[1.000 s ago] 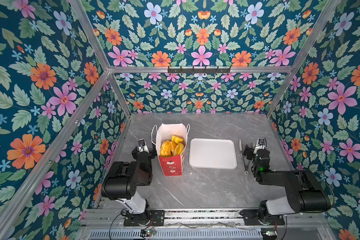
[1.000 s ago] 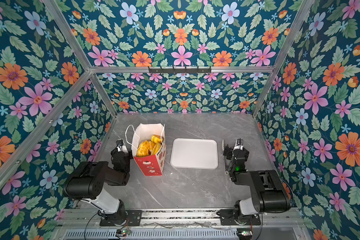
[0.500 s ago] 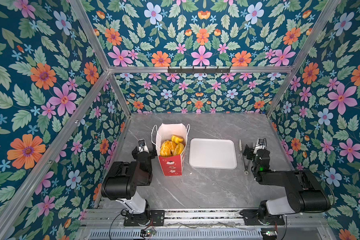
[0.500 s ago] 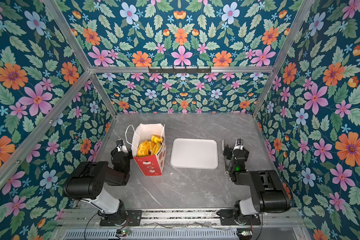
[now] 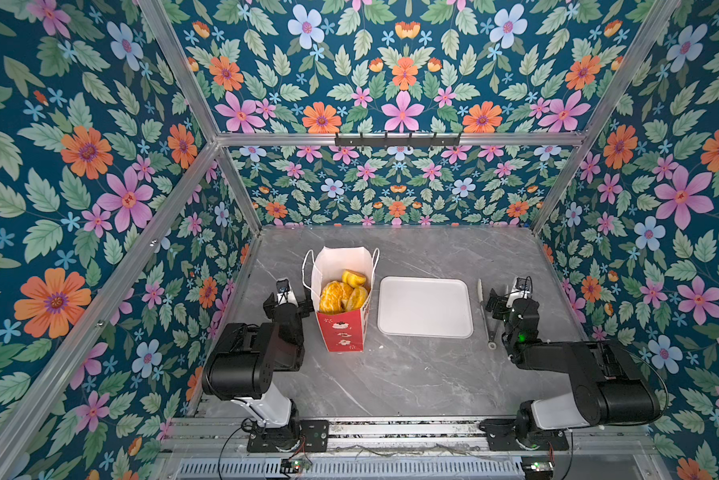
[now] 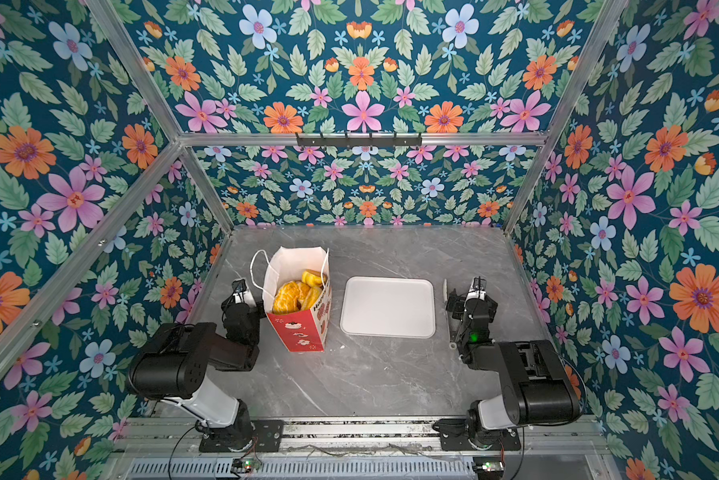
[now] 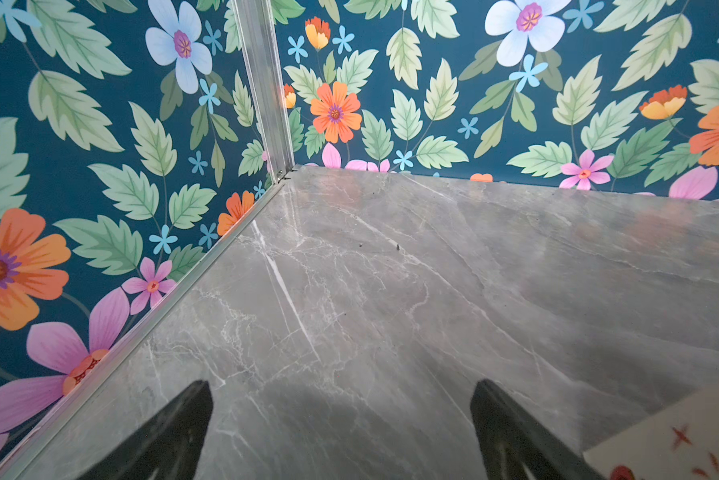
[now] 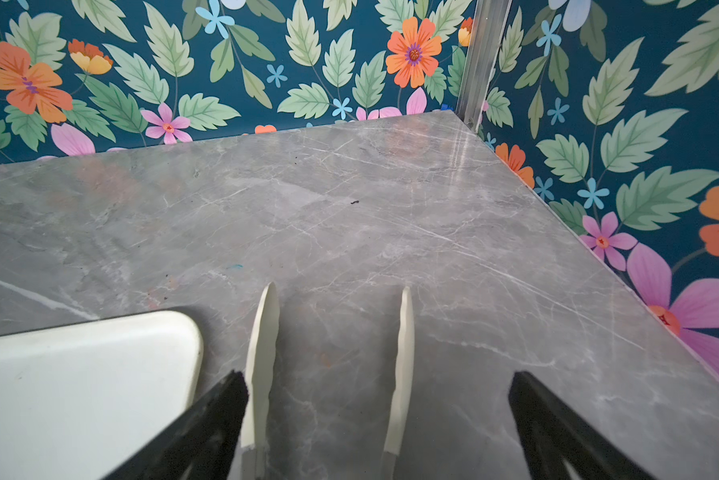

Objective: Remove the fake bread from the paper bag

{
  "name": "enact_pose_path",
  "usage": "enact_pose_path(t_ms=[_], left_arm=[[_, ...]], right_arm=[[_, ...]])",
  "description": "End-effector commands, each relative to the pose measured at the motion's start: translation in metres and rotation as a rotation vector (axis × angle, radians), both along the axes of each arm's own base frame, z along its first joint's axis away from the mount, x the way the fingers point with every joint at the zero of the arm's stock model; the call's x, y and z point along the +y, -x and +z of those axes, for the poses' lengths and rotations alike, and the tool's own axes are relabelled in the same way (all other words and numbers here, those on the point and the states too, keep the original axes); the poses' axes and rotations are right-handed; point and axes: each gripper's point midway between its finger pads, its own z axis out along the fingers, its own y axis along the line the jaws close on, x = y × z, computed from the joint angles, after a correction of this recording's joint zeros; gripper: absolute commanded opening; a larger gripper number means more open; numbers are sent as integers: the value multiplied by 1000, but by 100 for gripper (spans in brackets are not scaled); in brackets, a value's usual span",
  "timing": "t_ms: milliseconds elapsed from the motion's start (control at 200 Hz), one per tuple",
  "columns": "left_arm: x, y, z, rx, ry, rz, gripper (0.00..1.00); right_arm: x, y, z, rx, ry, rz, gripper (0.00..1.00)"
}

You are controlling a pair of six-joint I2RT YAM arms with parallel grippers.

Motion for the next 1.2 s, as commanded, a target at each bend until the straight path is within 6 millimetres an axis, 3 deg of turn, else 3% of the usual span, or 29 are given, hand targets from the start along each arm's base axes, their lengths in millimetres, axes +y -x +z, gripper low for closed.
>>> enact_pose_path(t_ms=[0,155,255,360,420,530,670,780,955,1195], left_arm=[[0,-1,9,-34,-4,-1,100],[9,2,25,-33,3,54,100],[18,4,51,-32,23,116,97],[18,12,97,-95,105,138,92],[15,25,123,-132,176,150,92],[12,63,152,-141,339,163,91],[-14,109,197,-125,444,-13,89],[-45,133,224,0,430,-193,87],[-102,150,231,228,476,-500,88],[-109,131,204,343,475,-516,86]], right_arm=[[1,-1,7,-26,6,4,99],[3,10,28,-20,18,-9,96],[4,19,49,-14,-13,-32,93],[16,31,73,-65,-134,-3,93],[24,39,85,-60,-170,19,94],[37,52,95,1,-199,66,95],[47,70,93,80,-221,102,96],[49,75,88,105,-248,108,96],[54,71,84,132,-283,113,96],[58,70,73,175,-322,114,97]])
